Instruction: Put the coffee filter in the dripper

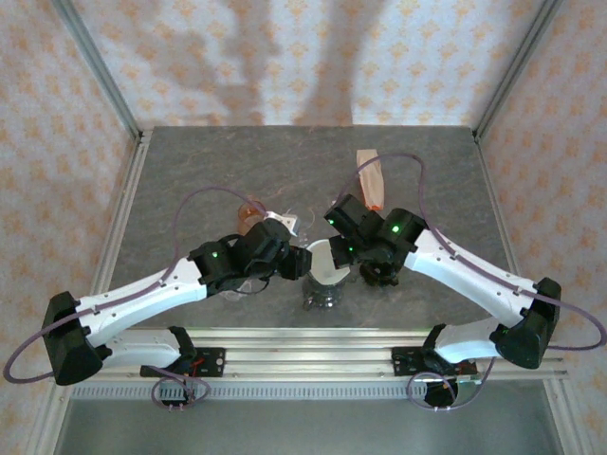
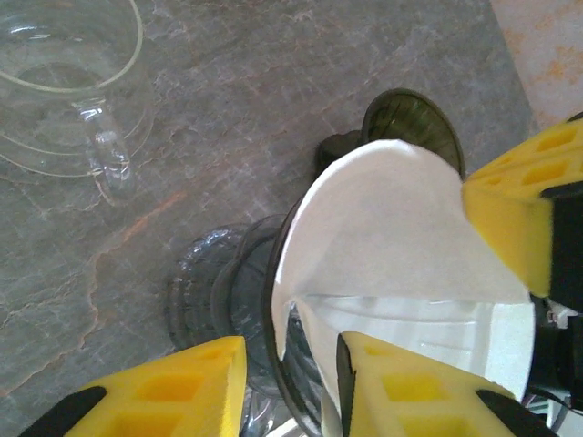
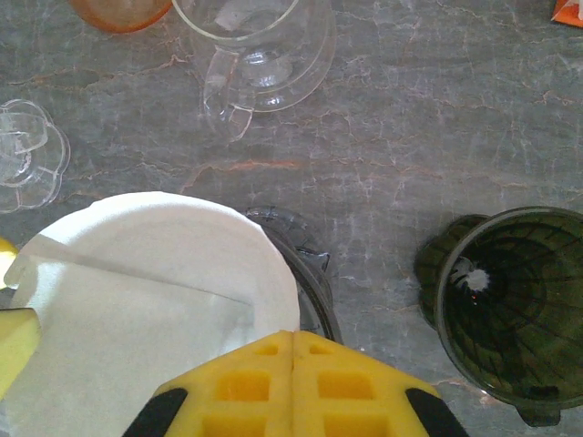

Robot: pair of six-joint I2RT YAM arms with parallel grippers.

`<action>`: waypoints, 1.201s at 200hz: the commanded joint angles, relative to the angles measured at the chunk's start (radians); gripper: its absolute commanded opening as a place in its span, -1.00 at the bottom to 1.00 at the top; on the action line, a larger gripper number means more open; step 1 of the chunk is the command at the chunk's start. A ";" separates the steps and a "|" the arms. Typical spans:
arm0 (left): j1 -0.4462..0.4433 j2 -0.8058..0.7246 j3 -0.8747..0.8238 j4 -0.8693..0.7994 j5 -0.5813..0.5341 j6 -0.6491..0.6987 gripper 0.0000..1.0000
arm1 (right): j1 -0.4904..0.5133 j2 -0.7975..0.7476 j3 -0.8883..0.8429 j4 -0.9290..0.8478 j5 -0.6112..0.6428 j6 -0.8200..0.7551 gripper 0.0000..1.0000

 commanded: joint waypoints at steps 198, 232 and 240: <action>0.000 0.014 -0.031 -0.009 0.007 -0.001 -0.25 | 0.008 0.109 0.001 0.016 -0.025 0.027 0.27; 0.000 0.016 -0.029 -0.006 0.007 -0.001 -0.25 | 0.009 0.122 -0.015 0.008 -0.002 0.021 0.28; 0.000 0.019 -0.029 -0.004 0.008 -0.001 -0.25 | 0.008 0.121 -0.019 0.008 -0.004 0.021 0.27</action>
